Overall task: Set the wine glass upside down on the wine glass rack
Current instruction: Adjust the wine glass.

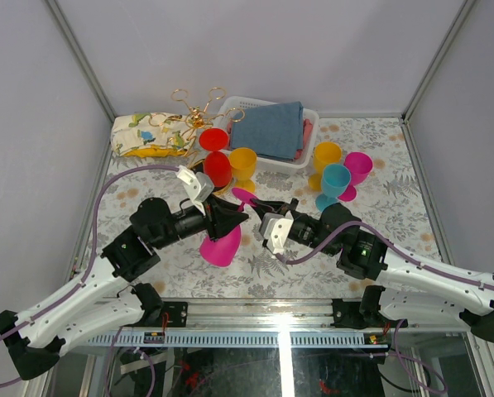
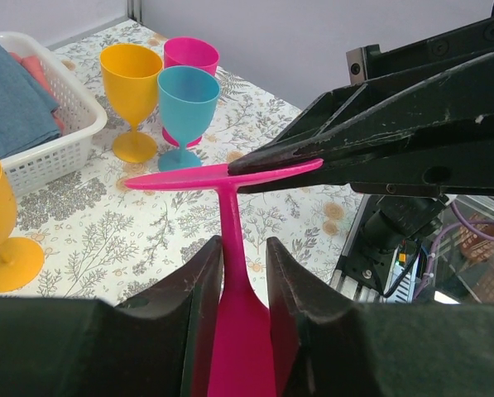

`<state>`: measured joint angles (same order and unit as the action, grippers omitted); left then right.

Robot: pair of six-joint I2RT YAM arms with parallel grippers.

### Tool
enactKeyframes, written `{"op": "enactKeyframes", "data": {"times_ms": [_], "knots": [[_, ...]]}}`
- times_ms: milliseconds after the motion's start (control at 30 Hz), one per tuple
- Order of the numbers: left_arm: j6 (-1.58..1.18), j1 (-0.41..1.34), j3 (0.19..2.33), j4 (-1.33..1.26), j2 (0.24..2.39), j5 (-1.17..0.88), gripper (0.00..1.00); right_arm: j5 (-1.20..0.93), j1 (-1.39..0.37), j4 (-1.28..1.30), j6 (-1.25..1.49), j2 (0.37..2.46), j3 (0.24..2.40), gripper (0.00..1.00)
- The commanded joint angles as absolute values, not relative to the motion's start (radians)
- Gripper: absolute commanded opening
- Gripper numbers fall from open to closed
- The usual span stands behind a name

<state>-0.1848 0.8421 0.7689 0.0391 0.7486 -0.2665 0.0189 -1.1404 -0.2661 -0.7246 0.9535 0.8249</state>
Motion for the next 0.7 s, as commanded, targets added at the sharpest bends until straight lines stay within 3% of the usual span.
{"op": "enactKeyframes", "data": {"times_ms": [0,33,167,367,467,667], "knots": [[-0.164,0.845,0.792,0.079,0.740,-0.282,0.27,0.062,-1.138,-0.382,-0.712,0.930,0.839,0.00],[-0.163,0.846,0.793,0.082,0.738,-0.279,0.25,0.059,-1.137,-0.381,-0.712,0.930,0.838,0.00],[-0.160,0.845,0.796,0.094,0.731,-0.274,0.01,0.053,-1.138,-0.383,-0.709,0.936,0.841,0.00],[-0.167,0.845,0.793,0.095,0.714,-0.253,0.00,0.066,-1.137,-0.382,-0.704,0.954,0.844,0.02],[-0.170,0.845,0.798,0.112,0.710,-0.230,0.00,0.078,-1.137,-0.381,-0.692,0.958,0.843,0.15],[-0.152,0.844,0.825,0.178,0.706,-0.186,0.00,0.095,-1.138,-0.380,-0.660,0.953,0.835,0.55]]}}
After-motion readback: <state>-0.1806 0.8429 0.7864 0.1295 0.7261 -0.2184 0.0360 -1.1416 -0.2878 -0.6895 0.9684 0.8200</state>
